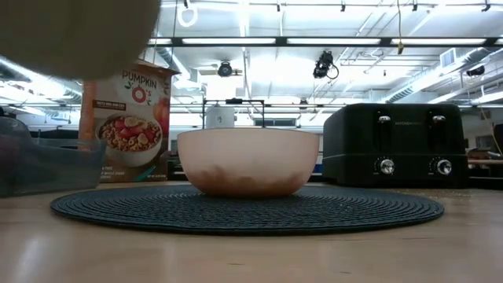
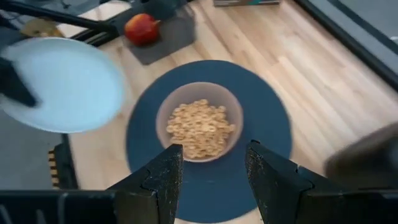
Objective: Arrange a breakfast setting
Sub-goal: Put the blue plate on the bottom left of the orange bowl on the blue placemat
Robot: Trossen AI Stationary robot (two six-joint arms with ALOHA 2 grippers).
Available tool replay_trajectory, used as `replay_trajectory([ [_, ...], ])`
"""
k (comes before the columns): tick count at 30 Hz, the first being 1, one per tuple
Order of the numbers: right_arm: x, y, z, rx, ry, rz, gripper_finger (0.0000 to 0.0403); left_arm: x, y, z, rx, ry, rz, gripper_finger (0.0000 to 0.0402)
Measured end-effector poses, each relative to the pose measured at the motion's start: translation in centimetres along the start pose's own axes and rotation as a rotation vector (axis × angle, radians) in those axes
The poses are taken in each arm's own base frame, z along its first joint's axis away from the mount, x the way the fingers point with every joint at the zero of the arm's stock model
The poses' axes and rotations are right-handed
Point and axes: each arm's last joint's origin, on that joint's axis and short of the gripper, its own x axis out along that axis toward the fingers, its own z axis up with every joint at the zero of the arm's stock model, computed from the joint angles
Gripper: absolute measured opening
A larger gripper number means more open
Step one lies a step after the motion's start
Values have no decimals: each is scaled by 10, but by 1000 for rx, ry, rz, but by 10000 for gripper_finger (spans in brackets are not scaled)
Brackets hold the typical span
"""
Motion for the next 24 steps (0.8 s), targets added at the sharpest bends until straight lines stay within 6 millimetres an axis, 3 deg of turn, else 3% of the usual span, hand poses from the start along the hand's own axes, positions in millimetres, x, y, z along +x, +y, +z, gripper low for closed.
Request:
replay_trajectory([
  [5,4,19,-6,6,-12,61,181,39,-23,-8,161,83,97,40],
  [13,-4,42,-15,25,-36,184,181,96,-50,-20,241,142,228,42],
  [18,-11,50,-22,17,-37,231,181,123,-52,-23,212,190,267,42],
  [24,-15,54,-27,2,-40,242,181,135,-39,-16,116,166,334,42],
])
